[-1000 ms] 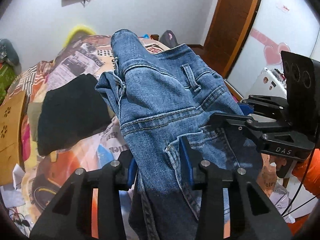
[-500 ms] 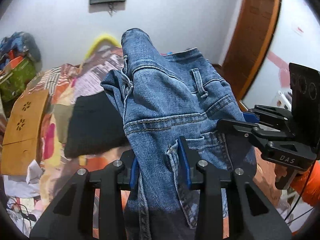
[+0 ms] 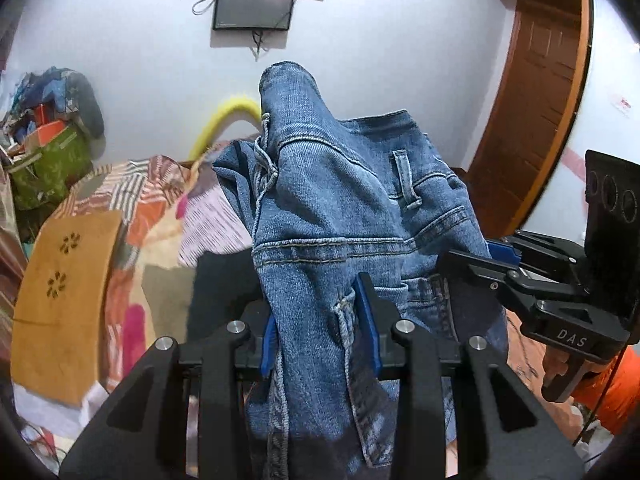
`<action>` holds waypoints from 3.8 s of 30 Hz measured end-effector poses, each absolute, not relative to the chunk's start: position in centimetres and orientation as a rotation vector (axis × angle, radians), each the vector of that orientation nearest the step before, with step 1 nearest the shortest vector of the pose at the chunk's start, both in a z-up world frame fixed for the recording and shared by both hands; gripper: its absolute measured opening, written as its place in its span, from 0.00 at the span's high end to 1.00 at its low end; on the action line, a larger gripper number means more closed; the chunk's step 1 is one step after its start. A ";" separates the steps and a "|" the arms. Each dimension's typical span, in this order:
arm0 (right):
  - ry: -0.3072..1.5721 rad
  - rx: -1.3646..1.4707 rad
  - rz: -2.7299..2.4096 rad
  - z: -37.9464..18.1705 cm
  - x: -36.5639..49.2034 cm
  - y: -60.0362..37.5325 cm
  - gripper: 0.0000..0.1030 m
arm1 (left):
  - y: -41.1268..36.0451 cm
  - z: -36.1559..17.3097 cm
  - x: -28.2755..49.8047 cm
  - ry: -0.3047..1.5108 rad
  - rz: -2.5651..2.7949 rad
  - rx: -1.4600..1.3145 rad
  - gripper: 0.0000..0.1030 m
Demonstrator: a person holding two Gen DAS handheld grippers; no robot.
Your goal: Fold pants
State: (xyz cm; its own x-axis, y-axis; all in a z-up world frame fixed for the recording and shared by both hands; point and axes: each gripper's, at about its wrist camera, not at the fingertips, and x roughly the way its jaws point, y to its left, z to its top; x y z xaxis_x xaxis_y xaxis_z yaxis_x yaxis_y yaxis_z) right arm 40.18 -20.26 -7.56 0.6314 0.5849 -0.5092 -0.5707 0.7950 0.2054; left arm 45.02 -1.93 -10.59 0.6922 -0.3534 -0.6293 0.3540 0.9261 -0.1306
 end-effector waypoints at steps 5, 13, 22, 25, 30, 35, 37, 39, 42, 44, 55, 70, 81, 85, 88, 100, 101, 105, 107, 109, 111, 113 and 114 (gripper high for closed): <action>0.586 0.000 0.661 -8.0 44.1 -18.3 0.80 | 0.0 -11.9 49.6 0.708 -0.393 -0.014 0.66; 0.649 0.055 0.642 -13.0 49.9 -16.4 0.80 | 1.2 -18.1 57.2 0.792 -0.394 -0.002 0.66; 0.837 0.087 0.577 -21.2 55.1 -15.3 0.80 | 4.1 -26.4 60.5 0.909 -0.319 -0.084 0.56; 0.862 0.079 0.562 -22.3 55.2 -15.3 0.76 | 4.4 -26.1 60.2 0.908 -0.327 -0.084 0.53; 0.885 0.064 0.560 -21.8 54.6 -16.3 0.72 | 3.8 -24.1 58.0 0.874 -0.277 0.006 0.53; 0.852 0.007 0.523 -19.5 52.2 -18.3 0.72 | 3.8 -21.4 55.0 0.823 -0.211 0.078 0.53; 0.838 0.021 0.530 -18.4 51.4 -19.3 0.72 | 3.9 -19.7 53.3 0.798 -0.204 0.051 0.53; 0.813 0.027 0.533 -16.9 50.2 -20.1 0.72 | 3.9 -18.0 51.5 0.767 -0.201 0.029 0.53; 0.755 0.026 0.535 -14.0 47.8 -21.0 0.72 | 3.3 -14.8 48.1 0.705 -0.190 0.009 0.53; 0.714 0.037 0.545 -11.9 46.1 -21.5 0.72 | 2.8 -12.7 45.5 0.661 -0.192 -0.002 0.53; 0.426 0.065 0.563 0.0 32.0 -23.3 0.71 | -0.4 -2.7 29.1 0.380 -0.167 0.025 0.53; 0.236 0.081 0.583 2.7 19.1 -25.2 0.56 | -3.2 0.3 14.0 0.213 -0.140 -0.006 0.43; 0.200 0.085 0.541 2.2 17.0 -25.0 0.23 | -3.2 -0.6 11.6 0.187 -0.117 -0.011 0.09; 0.193 0.075 0.525 1.9 16.2 -24.8 0.14 | -3.3 -0.9 11.2 0.184 -0.116 -0.014 0.03; 0.186 0.074 0.502 1.6 16.0 -24.5 0.05 | -3.2 -1.4 11.0 0.177 -0.109 -0.015 0.01; 0.187 0.065 0.467 0.8 15.9 -24.7 0.01 | -3.0 -1.8 11.5 0.186 -0.109 -0.026 0.01; 0.190 0.067 0.470 0.9 16.0 -24.8 0.01 | -3.0 -1.9 11.6 0.190 -0.109 -0.028 0.01; 0.198 0.062 0.468 0.6 15.8 -24.5 0.00 | -3.0 -2.1 11.7 0.197 -0.101 -0.030 0.01; 0.201 0.064 0.469 0.6 15.7 -24.6 0.00 | -3.0 -2.3 11.7 0.200 -0.100 -0.032 0.01; 0.204 0.066 0.469 0.7 15.6 -24.6 0.00 | -3.1 -2.4 11.7 0.205 -0.097 -0.032 0.01; 0.206 0.066 0.468 0.7 15.6 -24.7 0.00 | -2.9 -2.4 11.7 0.207 -0.096 -0.032 0.01; 0.207 0.067 0.467 0.7 15.6 -24.7 0.00 | -2.9 -2.5 11.7 0.209 -0.098 -0.032 0.01; 0.207 0.069 0.466 0.7 15.6 -24.8 0.00 | -3.0 -2.6 11.7 0.209 -0.099 -0.030 0.01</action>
